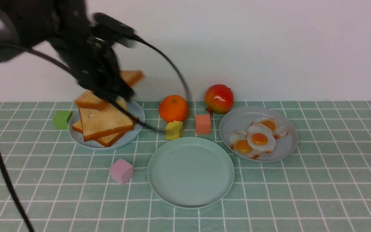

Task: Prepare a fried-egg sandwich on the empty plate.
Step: Use the left arm to put a slice of bread into the empty plate in the middle

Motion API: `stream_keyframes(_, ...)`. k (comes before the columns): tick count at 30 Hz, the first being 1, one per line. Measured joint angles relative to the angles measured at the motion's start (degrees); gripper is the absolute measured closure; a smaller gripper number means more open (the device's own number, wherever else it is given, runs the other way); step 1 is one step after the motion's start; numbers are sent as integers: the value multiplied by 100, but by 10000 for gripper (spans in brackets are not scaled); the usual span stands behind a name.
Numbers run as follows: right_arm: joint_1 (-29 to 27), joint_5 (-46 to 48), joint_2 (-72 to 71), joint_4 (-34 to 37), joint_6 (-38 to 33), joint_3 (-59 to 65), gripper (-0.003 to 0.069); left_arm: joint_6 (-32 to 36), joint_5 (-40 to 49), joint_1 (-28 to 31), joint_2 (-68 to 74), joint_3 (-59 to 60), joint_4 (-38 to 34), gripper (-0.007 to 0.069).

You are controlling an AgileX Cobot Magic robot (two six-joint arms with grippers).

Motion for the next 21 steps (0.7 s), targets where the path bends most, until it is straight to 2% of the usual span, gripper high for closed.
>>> stream_keyframes(3,0,0,0,0,0,0,636,-68,-255,-677,-164,555,0,522)
stream_keyframes(4,0,12,0,0,-7,0,636,-140,-466,-1104,-169,877,27,522)
stream_keyframes(8,0,19,0,0,-7,0,631,-310,-908,-1853,27,1365,314,522)
stream_keyframes(14,0,110,0,0,-7,0,627,-419,-1106,-2279,412,1421,736,522)
stream_keyframes(21,0,191,0,0,-7,0,627,-447,-1235,-2300,691,1421,1120,501)
